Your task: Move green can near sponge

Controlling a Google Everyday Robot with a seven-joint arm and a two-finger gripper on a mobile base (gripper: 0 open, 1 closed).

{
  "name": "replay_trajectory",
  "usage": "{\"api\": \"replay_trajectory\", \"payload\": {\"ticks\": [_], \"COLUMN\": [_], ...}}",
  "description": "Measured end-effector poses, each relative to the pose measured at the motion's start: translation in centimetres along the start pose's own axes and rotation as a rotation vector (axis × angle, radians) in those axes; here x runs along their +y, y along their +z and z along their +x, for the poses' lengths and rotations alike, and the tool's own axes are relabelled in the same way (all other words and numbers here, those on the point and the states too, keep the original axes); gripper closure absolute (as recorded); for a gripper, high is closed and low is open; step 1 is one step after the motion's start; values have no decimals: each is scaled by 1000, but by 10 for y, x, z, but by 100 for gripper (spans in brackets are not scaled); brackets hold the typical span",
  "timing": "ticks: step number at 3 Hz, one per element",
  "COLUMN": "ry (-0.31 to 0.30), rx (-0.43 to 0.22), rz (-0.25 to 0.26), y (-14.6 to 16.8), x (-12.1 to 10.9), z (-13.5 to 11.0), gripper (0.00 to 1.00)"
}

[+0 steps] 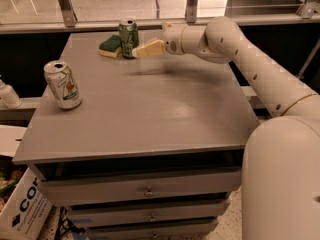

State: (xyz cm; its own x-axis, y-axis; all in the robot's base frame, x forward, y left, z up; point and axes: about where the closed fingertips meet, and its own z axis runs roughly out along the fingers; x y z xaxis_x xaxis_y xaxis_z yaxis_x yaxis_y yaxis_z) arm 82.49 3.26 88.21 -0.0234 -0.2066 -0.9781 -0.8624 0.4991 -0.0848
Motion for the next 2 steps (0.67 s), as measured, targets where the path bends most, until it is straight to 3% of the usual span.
{"api": "replay_trajectory", "payload": {"ticks": [1,2], "ry": [5,5], "rx": [-19,-19], "rz": [26,26], "y": [-54,-54], "x": [-10,-10], "z": [-2,-2], "gripper": [0,0]}}
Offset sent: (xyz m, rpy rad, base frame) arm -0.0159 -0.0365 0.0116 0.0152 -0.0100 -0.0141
